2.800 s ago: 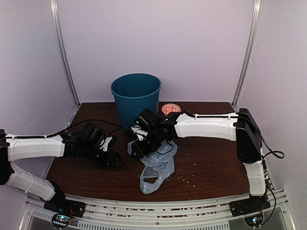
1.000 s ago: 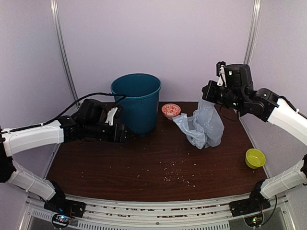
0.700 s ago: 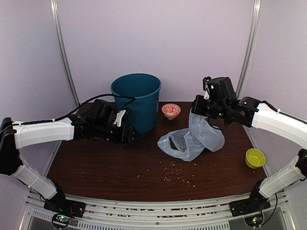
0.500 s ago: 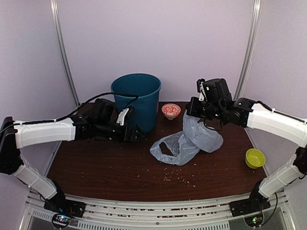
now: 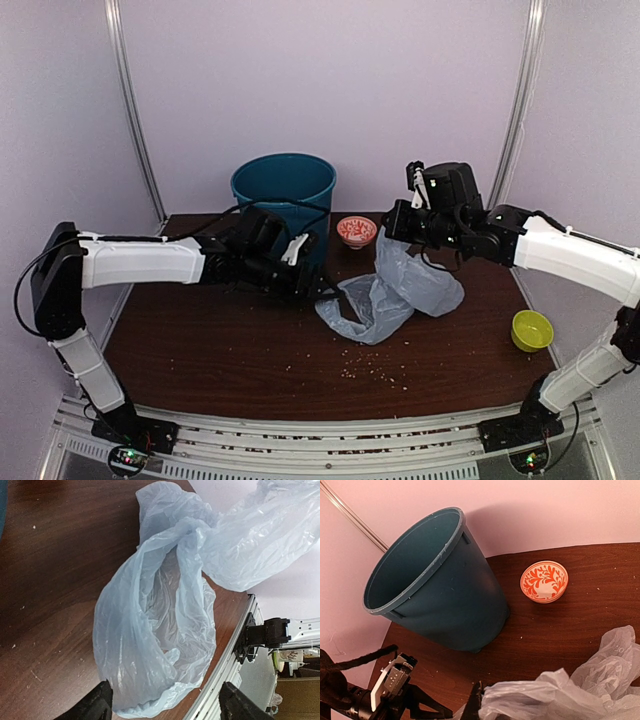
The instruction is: Put the trash bags into the trash bin
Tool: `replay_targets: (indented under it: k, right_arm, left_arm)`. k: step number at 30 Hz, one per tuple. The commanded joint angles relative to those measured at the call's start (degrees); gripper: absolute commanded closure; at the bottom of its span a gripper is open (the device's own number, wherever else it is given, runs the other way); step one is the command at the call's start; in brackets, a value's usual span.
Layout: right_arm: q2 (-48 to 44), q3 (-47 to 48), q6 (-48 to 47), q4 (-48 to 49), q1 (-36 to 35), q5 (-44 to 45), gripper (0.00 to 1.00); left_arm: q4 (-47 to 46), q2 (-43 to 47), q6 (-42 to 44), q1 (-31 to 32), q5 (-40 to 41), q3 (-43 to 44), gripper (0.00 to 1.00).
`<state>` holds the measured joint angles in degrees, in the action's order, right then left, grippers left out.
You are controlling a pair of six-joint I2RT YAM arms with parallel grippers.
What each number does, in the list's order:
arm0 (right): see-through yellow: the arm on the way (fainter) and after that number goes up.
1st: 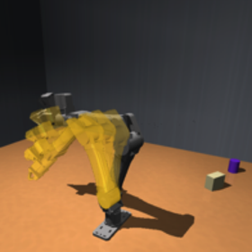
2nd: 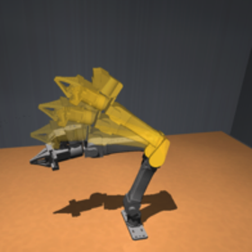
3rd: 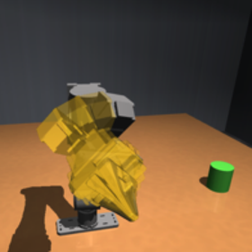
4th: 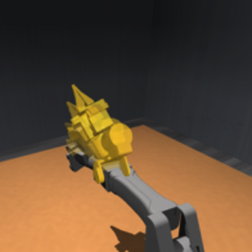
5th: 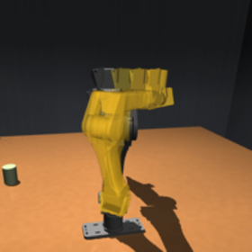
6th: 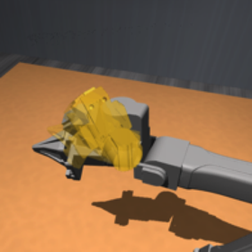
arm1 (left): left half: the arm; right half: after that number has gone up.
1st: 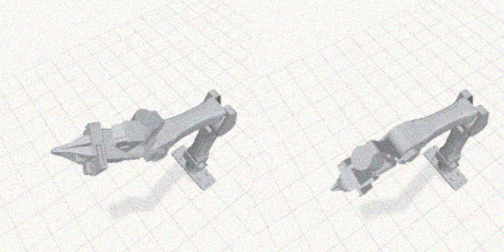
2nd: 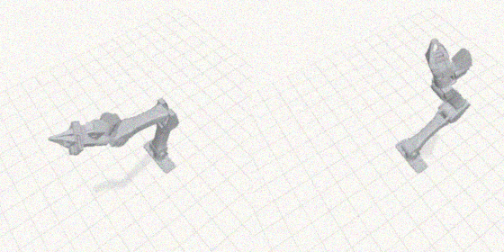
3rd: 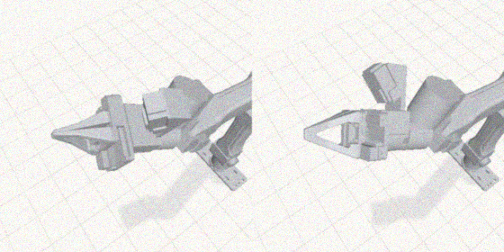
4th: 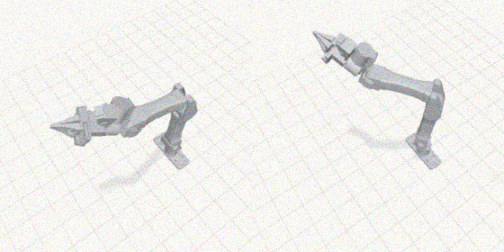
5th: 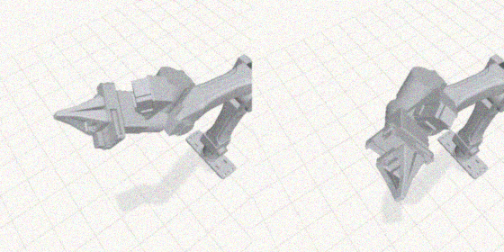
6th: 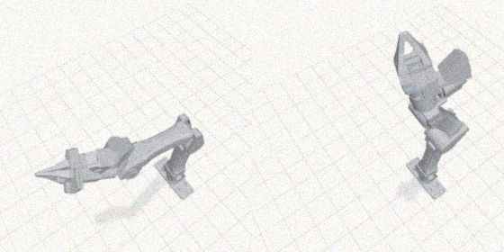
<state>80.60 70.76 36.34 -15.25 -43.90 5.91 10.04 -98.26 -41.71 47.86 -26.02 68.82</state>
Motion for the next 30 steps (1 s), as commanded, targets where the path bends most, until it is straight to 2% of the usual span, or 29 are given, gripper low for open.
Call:
replay_targets:
  k: [1,6,12,13,14,22,24,25,30]
  right_arm:
    - [-0.2,0.0,-0.2,0.5,-0.1,-0.2,1.00]
    - [-0.8,0.2,0.2,0.4,-0.1,-1.2,1.00]
    - [-2.1,0.2,0.0,-0.3,-0.2,-0.5,1.00]
    - [-2.2,0.3,-0.1,-0.5,-0.2,-0.2,1.00]
    - [-2.4,0.4,-0.2,-0.8,-0.1,0.2,1.00]
    - [-3.6,2.4,-0.7,-4.1,-0.1,2.0,1.00]
    - [-4.3,1.9,-0.5,-4.4,-0.1,2.4,1.00]
    - [-4.7,1.6,-0.4,-4.5,0.0,2.6,1.00]
    - [-5.2,1.5,-0.3,-5.7,0.0,3.0,1.00]
  left_arm:
    - [3.4,-3.6,1.9,0.7,-1.4,3.7,0.26]
    - [3.4,-5.4,0.9,0.7,-0.3,3.7,0.28]
    - [2.4,-8.0,0.1,0.7,-0.7,4.0,0.24]
    - [2.4,-8.3,-0.1,0.7,-0.4,4.0,0.19]
    - [2.4,-8.6,-0.2,0.7,-0.1,4.1,0.17]
    - [1.5,-8.9,-0.9,0.7,3.6,1.7,0.15]
    - [1.4,-8.8,-1.1,0.7,4.6,0.9,0.03]
    - [1.8,-8.7,-1.3,0.7,5.8,0.5,0.02]
    - [-1.2,-8.8,-1.4,0.8,4.0,-1.3,0.05]
